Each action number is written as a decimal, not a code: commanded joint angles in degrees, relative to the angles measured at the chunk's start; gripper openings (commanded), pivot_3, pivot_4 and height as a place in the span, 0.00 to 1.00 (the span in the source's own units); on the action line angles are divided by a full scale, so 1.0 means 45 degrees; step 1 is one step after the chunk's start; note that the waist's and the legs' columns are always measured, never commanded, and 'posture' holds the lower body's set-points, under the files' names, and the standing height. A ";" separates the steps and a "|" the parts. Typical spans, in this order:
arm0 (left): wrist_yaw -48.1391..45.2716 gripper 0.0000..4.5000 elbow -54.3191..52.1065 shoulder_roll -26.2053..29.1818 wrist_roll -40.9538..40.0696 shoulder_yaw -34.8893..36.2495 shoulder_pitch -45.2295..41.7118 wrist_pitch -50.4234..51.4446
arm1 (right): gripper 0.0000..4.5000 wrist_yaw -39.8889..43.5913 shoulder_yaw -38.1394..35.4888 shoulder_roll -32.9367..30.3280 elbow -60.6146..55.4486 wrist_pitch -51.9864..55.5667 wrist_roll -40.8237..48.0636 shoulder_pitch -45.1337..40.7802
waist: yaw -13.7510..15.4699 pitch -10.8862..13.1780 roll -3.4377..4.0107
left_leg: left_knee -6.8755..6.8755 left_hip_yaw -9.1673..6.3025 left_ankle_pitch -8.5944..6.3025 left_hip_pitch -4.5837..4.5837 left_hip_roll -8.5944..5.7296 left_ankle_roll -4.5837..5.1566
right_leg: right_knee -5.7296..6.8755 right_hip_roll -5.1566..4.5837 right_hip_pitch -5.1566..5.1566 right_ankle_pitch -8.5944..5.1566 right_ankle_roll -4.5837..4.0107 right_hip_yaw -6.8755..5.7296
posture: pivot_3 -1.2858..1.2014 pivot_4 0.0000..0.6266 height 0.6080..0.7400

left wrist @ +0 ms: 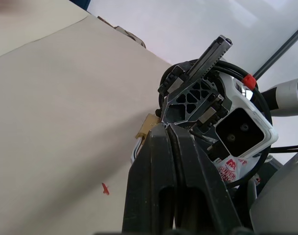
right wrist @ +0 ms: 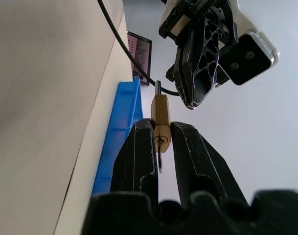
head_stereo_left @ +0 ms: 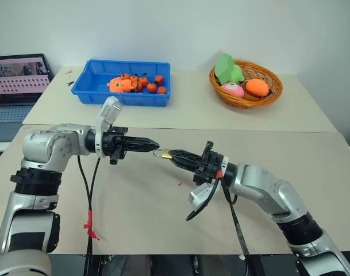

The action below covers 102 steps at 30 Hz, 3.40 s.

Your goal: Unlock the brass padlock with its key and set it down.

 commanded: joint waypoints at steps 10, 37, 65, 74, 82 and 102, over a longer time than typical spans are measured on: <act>-0.0222 0.01 -0.0125 0.0040 0.0282 0.0032 -0.0121 -0.0473 | 0.02 0.0104 -0.0387 0.0139 -0.0431 0.0332 0.0617 -0.0327 | -0.0004 0.0000 0.0000 | -0.0001 0.0000 0.0000 0.0001 0.0001 0.0000 | 0.0001 0.0001 -0.0001 0.0000 0.0000 0.0000 | 0.52 0.24 1.00; 0.0303 0.01 0.0136 -0.0289 0.0414 0.0041 -0.0245 -0.0778 | 0.02 0.0348 -0.0553 0.0371 -0.0494 0.1100 0.0969 -0.0656 | -0.0001 0.0000 0.0000 | -0.0001 -0.0001 0.0000 0.0000 0.0000 0.0000 | 0.0001 0.0001 -0.0002 0.0000 0.0000 0.0000 | 0.52 0.24 1.00; 0.0550 0.01 0.0500 -0.0735 0.0740 0.0136 -0.0486 -0.0937 | 0.02 0.1822 -0.0298 0.0563 -0.1869 0.2115 0.2056 0.0313 | 0.0020 0.0000 0.0000 | -0.0001 -0.0001 0.0000 -0.0001 0.0000 0.0000 | -0.0001 0.0000 -0.0001 0.0000 0.0001 0.0000 | 0.52 0.24 1.00; 0.0608 0.01 0.0369 -0.0643 0.0766 0.0189 -0.0330 -0.1037 | 0.02 0.1978 -0.0196 0.0515 -0.1672 0.2018 0.2235 0.0466 | 0.0024 0.0000 0.0000 | -0.0001 -0.0001 0.0000 0.0000 0.0000 0.0000 | 0.0000 0.0001 -0.0001 0.0000 0.0001 0.0000 | 0.52 0.24 1.00; -0.0073 0.01 0.0282 0.0352 0.1679 -0.0069 0.0402 -0.2293 | 0.02 0.1948 -0.0641 0.0284 -0.1358 0.2088 0.2685 0.0469 | 0.0003 0.0000 0.0000 | -0.0003 0.0002 0.0000 0.0000 0.0001 0.0000 | -0.0001 0.0002 -0.0004 0.0000 0.0000 0.0000 | 0.52 0.24 1.00; -0.1095 0.01 -0.4031 0.1951 0.2417 -0.0133 0.4515 -0.5372 | 0.02 0.1811 0.2088 -0.0009 0.3164 -0.1100 0.2242 0.0445 | 0.0016 0.0001 0.0000 | 0.0011 0.0022 0.0000 0.0032 0.0016 0.0002 | 0.0003 0.0002 0.0015 -0.0011 -0.0032 0.0004 | 0.52 0.24 1.00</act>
